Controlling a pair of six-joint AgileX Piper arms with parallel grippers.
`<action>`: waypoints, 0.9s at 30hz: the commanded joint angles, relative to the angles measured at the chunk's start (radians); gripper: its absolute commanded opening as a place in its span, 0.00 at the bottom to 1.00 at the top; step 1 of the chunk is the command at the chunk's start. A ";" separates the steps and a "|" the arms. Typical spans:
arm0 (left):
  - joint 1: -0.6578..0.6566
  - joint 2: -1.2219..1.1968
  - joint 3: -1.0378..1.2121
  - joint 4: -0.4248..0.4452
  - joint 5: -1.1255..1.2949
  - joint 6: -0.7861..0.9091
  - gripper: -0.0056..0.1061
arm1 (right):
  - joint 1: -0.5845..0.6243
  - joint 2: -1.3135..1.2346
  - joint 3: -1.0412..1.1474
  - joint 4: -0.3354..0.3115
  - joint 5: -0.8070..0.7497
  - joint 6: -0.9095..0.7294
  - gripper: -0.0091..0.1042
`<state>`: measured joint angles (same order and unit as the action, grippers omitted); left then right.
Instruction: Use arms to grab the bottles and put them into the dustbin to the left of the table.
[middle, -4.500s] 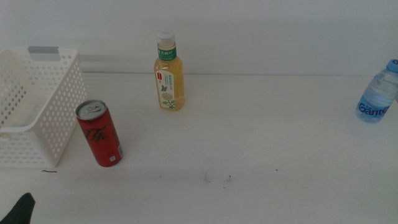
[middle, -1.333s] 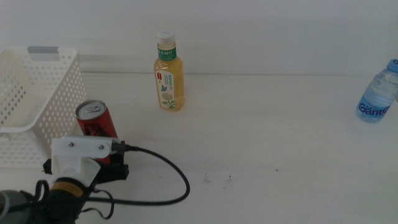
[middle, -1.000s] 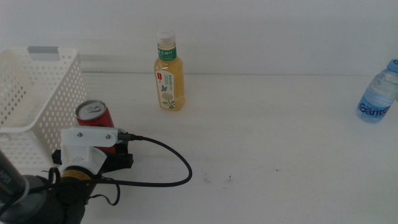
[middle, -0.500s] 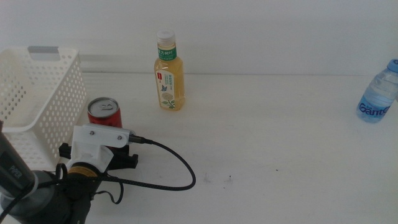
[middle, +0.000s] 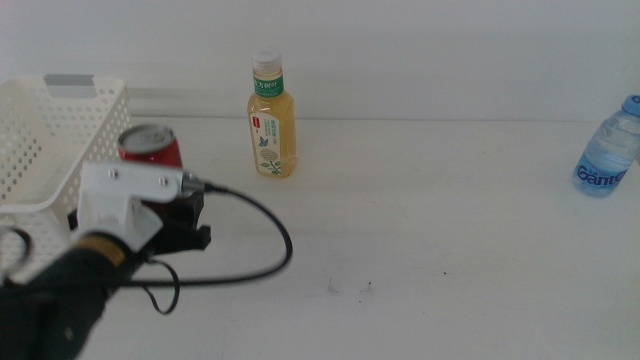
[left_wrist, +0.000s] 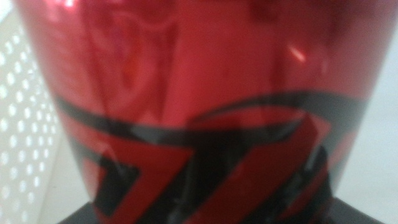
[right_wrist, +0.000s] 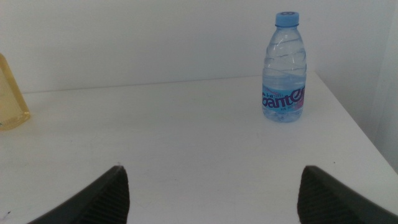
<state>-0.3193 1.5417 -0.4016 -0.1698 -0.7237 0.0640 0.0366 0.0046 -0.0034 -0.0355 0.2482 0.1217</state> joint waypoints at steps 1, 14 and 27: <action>0.001 -0.138 -0.083 0.028 0.266 -0.009 0.13 | -0.008 -0.005 0.003 -0.011 -0.009 -0.006 0.80; 0.288 -0.110 -1.047 0.084 1.630 0.184 0.13 | -0.008 -0.005 0.003 -0.011 -0.009 -0.006 0.80; 0.554 0.298 -1.409 0.016 1.872 0.277 0.13 | -0.008 -0.005 0.003 -0.011 -0.009 -0.006 0.80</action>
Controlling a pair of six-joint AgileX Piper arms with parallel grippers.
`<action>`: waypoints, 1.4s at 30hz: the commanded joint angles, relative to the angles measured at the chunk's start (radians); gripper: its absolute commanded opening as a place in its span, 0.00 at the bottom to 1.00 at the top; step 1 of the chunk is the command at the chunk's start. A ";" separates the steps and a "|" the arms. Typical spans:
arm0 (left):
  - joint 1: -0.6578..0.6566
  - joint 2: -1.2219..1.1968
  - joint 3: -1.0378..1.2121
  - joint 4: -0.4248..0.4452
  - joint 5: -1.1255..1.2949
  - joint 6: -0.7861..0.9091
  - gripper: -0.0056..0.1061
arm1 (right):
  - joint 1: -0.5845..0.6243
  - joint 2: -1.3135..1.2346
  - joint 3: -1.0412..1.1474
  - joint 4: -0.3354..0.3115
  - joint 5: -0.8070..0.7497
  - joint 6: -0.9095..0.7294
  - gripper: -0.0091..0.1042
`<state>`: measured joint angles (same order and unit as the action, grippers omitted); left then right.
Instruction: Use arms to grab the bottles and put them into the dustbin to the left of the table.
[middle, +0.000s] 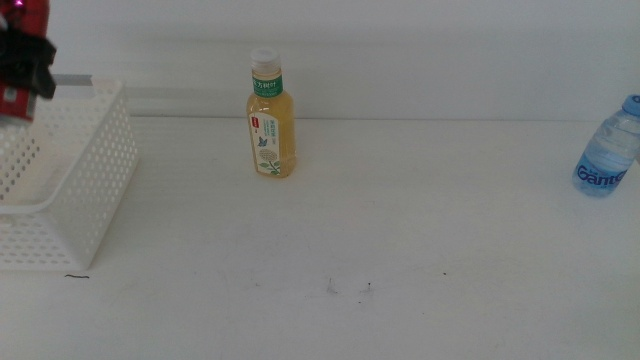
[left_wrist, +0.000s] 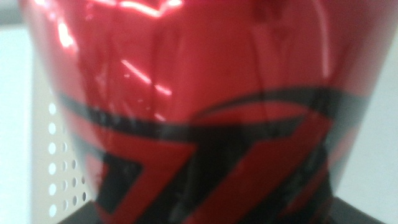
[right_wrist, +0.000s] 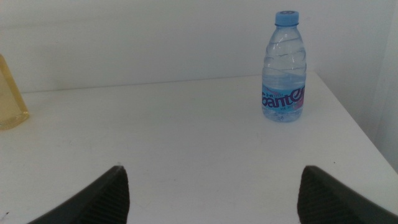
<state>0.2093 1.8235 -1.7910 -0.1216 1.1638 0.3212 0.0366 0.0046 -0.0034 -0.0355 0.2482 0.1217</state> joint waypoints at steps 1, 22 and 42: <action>0.046 0.039 -0.020 -0.055 -0.018 0.024 0.13 | -0.008 -0.005 0.003 -0.011 -0.009 -0.006 0.80; 0.101 0.256 -0.022 -0.066 -0.098 0.058 0.89 | -0.008 -0.005 0.003 -0.011 -0.009 -0.006 0.80; -0.368 -0.650 0.925 0.002 -0.970 -0.129 0.89 | -0.008 -0.005 0.003 -0.011 -0.009 -0.006 0.80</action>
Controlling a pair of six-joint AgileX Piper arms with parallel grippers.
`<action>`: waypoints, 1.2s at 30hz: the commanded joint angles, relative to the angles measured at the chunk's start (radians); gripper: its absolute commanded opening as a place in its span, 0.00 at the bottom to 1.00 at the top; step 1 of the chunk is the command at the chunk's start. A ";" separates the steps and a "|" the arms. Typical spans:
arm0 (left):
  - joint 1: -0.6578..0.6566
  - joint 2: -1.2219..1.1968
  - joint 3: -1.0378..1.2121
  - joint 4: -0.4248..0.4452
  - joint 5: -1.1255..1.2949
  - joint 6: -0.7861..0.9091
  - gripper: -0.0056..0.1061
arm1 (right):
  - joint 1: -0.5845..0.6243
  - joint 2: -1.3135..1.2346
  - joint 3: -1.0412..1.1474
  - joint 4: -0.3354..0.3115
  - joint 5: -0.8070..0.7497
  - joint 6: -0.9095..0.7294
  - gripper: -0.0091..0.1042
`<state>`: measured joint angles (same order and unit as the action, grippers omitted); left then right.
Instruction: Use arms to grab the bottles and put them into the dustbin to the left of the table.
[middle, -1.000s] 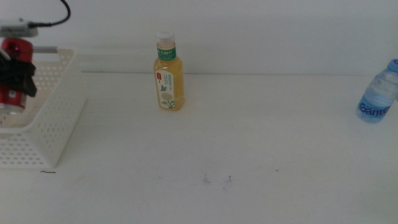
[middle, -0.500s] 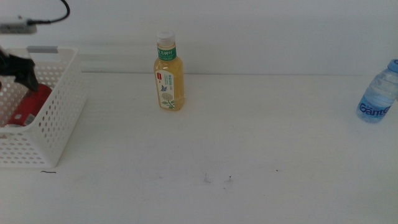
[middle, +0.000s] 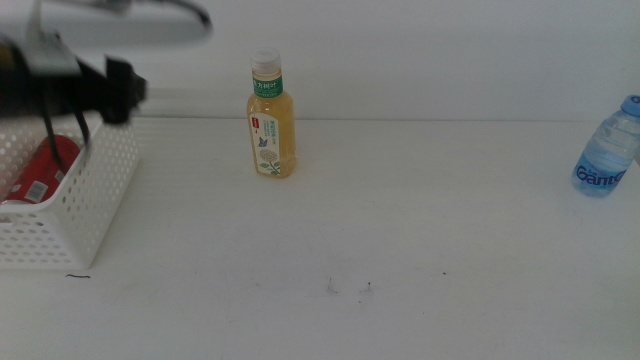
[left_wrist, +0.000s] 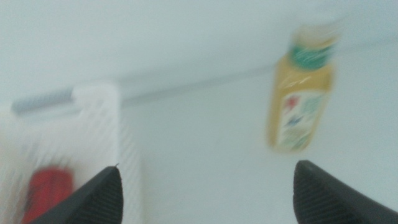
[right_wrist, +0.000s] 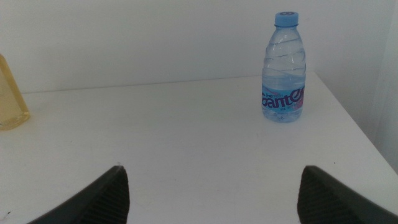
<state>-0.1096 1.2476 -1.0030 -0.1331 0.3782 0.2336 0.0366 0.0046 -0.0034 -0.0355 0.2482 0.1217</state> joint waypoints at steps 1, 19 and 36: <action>-0.084 -0.110 0.215 0.013 -0.284 -0.042 0.89 | -0.008 -0.005 0.003 -0.011 -0.009 -0.006 0.80; -0.270 0.264 0.734 0.071 -1.456 -0.152 0.89 | -0.008 -0.005 0.003 -0.011 -0.009 -0.006 0.80; -0.234 0.763 0.224 0.233 -1.428 -0.317 0.89 | -0.008 -0.005 0.003 -0.011 -0.009 -0.006 0.80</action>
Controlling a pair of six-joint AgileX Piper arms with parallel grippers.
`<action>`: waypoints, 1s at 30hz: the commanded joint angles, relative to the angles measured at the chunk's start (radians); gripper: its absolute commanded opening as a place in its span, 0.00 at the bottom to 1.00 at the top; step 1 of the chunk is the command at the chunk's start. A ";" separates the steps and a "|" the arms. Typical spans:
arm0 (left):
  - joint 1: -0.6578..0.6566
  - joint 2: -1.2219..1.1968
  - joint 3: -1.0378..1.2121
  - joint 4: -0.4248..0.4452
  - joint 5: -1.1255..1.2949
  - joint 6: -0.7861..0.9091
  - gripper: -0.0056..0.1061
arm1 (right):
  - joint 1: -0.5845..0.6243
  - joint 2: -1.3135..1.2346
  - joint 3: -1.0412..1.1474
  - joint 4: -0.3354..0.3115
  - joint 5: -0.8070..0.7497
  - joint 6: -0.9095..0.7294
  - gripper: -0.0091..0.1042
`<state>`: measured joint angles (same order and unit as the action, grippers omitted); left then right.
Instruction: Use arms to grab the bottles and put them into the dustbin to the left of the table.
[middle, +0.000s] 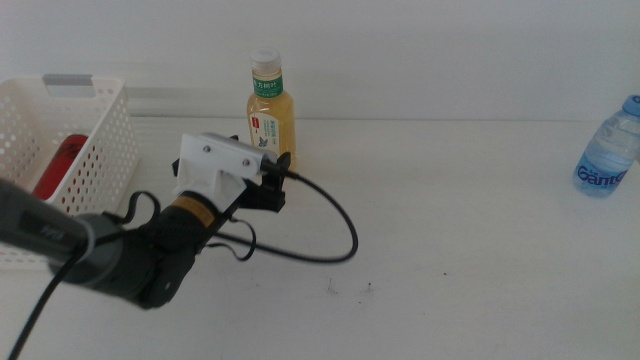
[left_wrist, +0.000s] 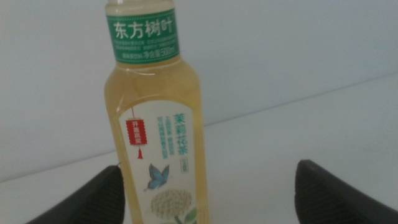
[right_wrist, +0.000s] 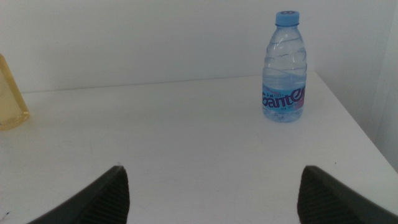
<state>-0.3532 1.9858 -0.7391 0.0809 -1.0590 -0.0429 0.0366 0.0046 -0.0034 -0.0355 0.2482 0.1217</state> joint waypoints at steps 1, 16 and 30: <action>0.018 0.045 -0.067 0.027 0.023 -0.064 0.89 | -0.008 -0.005 0.003 -0.011 -0.009 -0.006 0.80; 0.045 0.250 -0.311 0.037 0.063 -0.096 0.89 | -0.008 -0.005 0.003 -0.011 -0.009 -0.006 0.80; 0.045 0.356 -0.493 -0.012 0.146 -0.021 0.84 | -0.008 -0.005 0.003 -0.011 -0.009 -0.006 0.80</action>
<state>-0.3095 2.3434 -1.2256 0.0978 -0.9165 -0.0890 0.0366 0.0046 -0.0034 -0.0355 0.2482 0.1217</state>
